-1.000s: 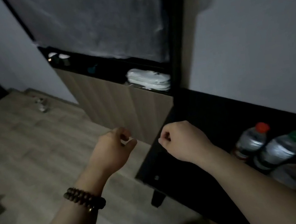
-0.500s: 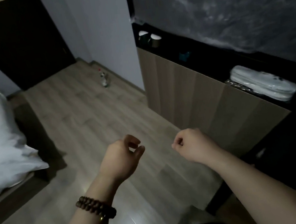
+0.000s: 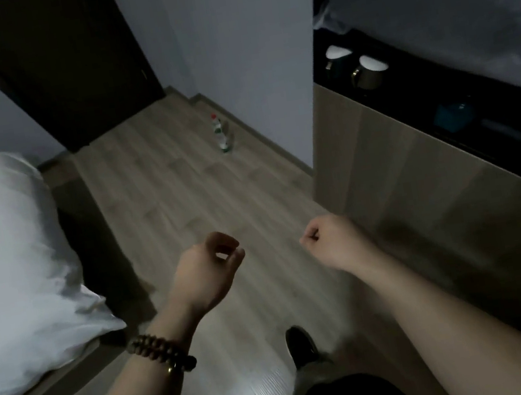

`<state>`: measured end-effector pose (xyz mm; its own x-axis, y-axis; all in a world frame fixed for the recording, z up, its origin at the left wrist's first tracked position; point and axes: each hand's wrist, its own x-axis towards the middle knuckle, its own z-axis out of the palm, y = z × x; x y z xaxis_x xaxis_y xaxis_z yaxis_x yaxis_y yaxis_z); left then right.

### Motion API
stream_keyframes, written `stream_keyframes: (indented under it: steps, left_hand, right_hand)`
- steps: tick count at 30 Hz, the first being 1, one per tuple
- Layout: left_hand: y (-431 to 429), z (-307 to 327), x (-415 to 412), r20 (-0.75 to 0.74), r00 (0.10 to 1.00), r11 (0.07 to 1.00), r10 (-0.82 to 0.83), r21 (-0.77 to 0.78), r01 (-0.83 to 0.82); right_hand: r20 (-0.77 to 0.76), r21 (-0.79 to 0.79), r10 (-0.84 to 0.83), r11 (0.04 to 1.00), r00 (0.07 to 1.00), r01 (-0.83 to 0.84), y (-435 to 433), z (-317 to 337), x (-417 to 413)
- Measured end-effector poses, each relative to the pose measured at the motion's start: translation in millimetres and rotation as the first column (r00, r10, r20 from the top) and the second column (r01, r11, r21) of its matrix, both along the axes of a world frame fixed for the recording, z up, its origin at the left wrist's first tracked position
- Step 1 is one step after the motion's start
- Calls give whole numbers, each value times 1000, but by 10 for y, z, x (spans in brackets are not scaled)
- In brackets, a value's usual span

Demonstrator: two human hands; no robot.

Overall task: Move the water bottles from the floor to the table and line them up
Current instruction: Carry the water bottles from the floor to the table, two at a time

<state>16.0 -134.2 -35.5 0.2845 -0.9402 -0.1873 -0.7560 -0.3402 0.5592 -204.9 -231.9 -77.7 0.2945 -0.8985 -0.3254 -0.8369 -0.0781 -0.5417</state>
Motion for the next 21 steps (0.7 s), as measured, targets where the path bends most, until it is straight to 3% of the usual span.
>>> stream_keyframes:
  steps: [13,21]
  left_hand:
    - [-1902,20,2512,-93,990,994,105,11,-104]
    - [-3329,-154,4233,-173,985,1000,6,19,-2]
  right_hand:
    - [-31,-13,65,998,997,-65,-2221,166,2607]
    - [-29,-43,-22,999,999,21,-3354,159,4282]
